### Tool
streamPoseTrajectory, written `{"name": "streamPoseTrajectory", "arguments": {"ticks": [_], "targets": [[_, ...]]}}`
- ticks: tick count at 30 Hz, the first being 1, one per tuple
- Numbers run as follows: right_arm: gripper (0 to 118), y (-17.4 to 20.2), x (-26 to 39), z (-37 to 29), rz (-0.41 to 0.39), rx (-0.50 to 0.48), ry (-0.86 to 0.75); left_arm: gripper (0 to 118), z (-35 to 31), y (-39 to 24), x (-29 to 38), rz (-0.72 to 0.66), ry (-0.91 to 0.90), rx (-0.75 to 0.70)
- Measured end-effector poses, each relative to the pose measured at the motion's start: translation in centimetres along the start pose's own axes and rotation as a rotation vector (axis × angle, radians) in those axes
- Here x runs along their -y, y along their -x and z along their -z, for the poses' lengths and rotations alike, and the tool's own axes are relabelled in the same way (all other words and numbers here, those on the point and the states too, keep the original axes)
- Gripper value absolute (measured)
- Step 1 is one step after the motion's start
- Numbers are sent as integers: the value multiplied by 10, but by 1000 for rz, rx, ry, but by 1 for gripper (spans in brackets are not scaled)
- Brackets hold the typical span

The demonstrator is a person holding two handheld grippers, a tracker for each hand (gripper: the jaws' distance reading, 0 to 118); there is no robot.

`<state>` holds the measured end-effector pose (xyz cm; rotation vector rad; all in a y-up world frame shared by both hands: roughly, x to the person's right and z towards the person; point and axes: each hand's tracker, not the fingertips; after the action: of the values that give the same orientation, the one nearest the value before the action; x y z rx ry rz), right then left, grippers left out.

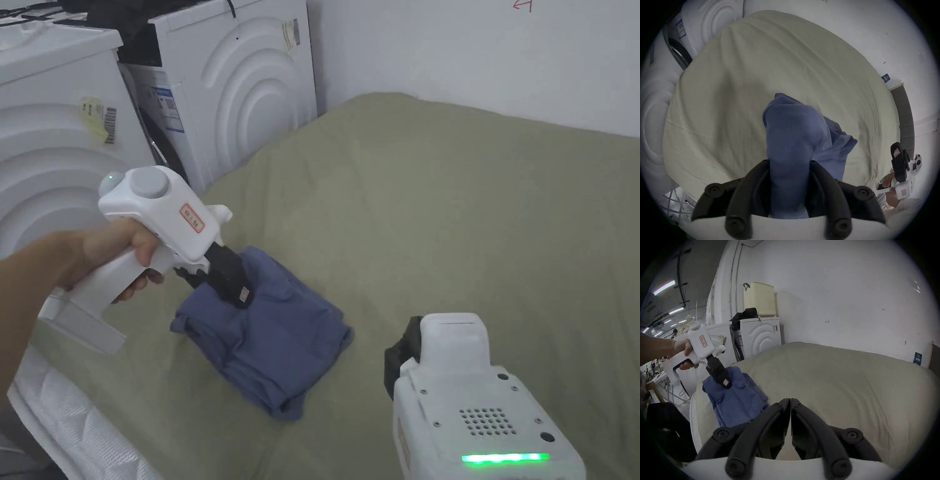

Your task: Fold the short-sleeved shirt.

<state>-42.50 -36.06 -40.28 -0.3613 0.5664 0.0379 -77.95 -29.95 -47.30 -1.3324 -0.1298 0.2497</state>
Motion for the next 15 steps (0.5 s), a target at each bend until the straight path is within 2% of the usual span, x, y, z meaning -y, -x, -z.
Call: {"name": "streamPoseTrajectory", "arguments": {"ticks": [1,2,3,4,5,9,11,12,13,14,15], "targets": [[7,0,-2,1,-7,-6,-1,51,-1,18,-4,-1,-8,-10],[7,-1,-4,0,-4,-14,-4,79,-3,18,-3,0,-30,-38],[7,-1,-6,-3,8,-10,-4,114,-6,18,-2,-7,-40,-66],[7,-2,-7,-8,15,-16,-3,118,-10,16,1,-5,-63,-77],[7,-3,-8,-12,16,-13,-2,118,-15,29,2,8,-89,-66],[7,-17,-10,-38,14,-3,-4,116,-43,14,19,-12,-211,-95],[7,-28,-14,-57,24,6,-2,106,-52,-5,29,-18,-270,-102],[7,-35,-16,-69,30,11,-7,77,-56,-17,35,-12,-310,-90],[7,-42,-18,-81,34,23,-11,35,-62,-57,54,-30,-349,-105],[7,-49,-20,-92,34,32,-11,0,-63,-73,61,-39,-399,-108],[7,-58,-23,-105,34,42,-13,0,-60,-90,67,-25,-425,-89]]}}
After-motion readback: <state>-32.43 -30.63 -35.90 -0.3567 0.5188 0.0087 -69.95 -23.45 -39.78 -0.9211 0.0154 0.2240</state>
